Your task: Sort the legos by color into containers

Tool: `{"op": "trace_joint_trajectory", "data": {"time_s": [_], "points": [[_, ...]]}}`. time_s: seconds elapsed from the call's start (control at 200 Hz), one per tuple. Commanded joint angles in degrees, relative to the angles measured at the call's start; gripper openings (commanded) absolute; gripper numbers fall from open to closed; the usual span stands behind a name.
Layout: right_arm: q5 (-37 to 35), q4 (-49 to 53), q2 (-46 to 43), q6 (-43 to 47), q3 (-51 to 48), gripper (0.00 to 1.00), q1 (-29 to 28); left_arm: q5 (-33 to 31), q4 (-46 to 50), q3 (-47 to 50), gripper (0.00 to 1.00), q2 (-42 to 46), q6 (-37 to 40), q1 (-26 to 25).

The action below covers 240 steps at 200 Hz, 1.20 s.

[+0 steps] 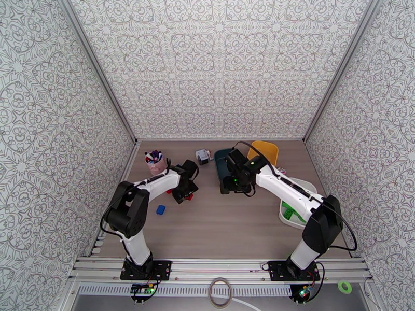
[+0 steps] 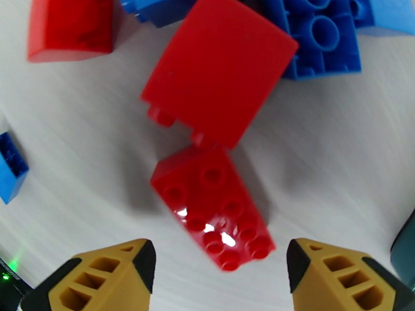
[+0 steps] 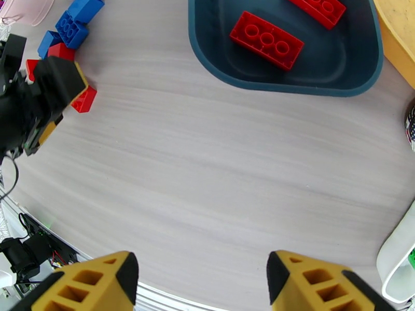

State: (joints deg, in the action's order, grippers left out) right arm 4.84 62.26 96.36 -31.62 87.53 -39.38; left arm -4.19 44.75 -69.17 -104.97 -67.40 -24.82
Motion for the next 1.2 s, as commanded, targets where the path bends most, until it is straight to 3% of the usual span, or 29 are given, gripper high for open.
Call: {"op": "trace_joint_trajectory", "data": {"time_s": [0.0,0.12,0.31,0.45,0.64,0.795,0.96,1.195], "points": [[-1.01,0.58,-1.28,0.67,-0.6,0.7,-0.02,1.17,-1.18,-1.54,0.71,-2.19,-1.86,1.0],[-1.26,0.58,-0.8,1.03,-0.16,0.7,0.22,1.18,-1.18,-1.17,0.66,-2.58,-1.95,1.52],[-0.94,-0.13,-0.91,1.03,-0.14,0.7,1.24,1.68,-0.59,0.6,0.44,-1.59,-1.1,1.27],[-0.89,-0.96,-1.41,0.68,-0.66,0.69,1.58,1.55,-0.67,3.68,0.35,1.06,-1.07,0.86],[-0.72,-2.0,-3.8,-0.36,-3.36,0.69,3.8,0.58,0.74,6.36,0.33,7.33,-0.45,-2.17],[0.38,-1.67,-6.17,-1.1,-5.74,0.67,8.59,2.41,-0.27,3.75,0.32,10.72,4.78,-6.12],[2.02,-0.69,-8.37,-3.0,-8.04,0.66,14.53,6.25,-1.15,-5.3,0.32,9.55,12.39,-8.82],[1.8,1.91,-10.19,-5.11,-10.36,0.65,20.09,13.63,-4.02,-20.26,0.33,1.12,18.89,-10.01]]}}
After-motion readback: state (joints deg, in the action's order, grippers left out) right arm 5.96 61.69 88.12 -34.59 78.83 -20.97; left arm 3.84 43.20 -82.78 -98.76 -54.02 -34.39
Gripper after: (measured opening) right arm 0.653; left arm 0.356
